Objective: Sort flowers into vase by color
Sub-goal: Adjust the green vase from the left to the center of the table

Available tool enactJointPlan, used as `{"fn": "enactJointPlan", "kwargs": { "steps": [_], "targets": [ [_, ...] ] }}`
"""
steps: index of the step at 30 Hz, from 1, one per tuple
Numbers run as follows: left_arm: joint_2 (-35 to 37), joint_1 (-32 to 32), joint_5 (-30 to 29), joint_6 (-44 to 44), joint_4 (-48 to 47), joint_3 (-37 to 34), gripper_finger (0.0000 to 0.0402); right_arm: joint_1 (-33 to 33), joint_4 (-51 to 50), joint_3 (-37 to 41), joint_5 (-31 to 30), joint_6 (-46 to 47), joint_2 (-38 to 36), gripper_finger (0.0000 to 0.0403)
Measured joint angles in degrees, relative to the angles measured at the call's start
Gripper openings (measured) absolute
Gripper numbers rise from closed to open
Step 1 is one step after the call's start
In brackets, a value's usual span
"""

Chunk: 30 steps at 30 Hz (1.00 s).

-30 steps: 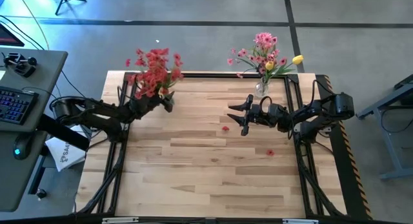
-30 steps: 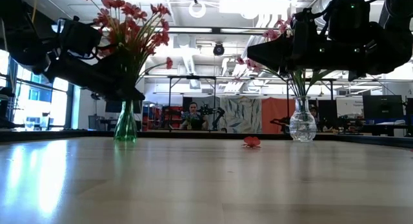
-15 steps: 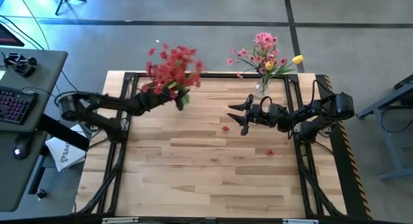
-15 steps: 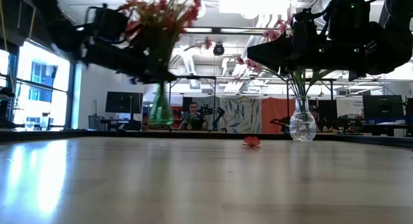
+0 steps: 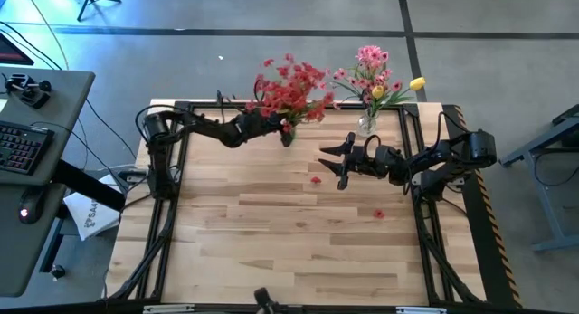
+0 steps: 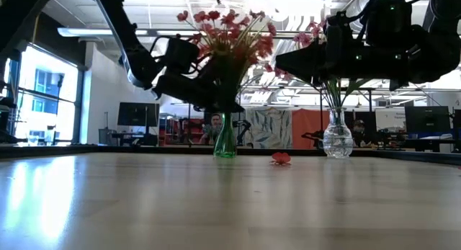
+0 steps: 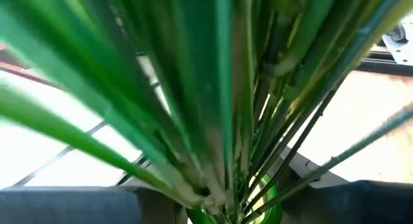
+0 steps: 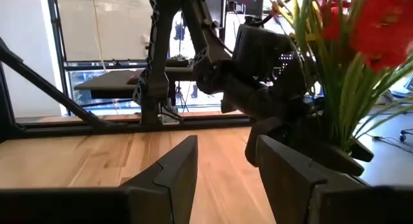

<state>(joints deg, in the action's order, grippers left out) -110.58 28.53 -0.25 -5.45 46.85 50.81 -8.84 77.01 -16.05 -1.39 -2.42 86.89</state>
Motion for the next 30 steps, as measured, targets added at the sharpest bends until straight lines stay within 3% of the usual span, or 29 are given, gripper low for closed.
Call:
{"fn": "enactJointPlan", "kwargs": {
  "steps": [6, 12, 20, 27, 30],
  "targets": [
    [0.81, 0.02, -1.77, 0.49, -2.93, -0.2, 0.0204, 0.0, -0.82, 0.0, 0.02, 0.0, 0.0, 0.0155],
    [5.79, 1.5, -1.93, -0.21, -14.68, -0.2, 0.0253, 0.0, -0.96, 0.0, 0.02, 0.02, 0.0, 0.0155],
    [14.2, 1.88, -2.2, -6.28, -33.88, -0.22, 0.0267, 0.0, -1.11, 0.0, 0.04, 0.02, 0.0, 0.0155],
    [20.18, 1.88, -6.26, -6.84, -45.75, -0.45, 0.0267, 0.0, -2.44, 0.0, 0.0, 0.02, 0.0, 0.0155],
    [23.9, 1.82, -6.34, -4.97, -46.63, -3.29, 0.0263, 0.0, -4.8, 0.0, -1.59, 0.07, -0.69, 0.0155]
  ]
}}
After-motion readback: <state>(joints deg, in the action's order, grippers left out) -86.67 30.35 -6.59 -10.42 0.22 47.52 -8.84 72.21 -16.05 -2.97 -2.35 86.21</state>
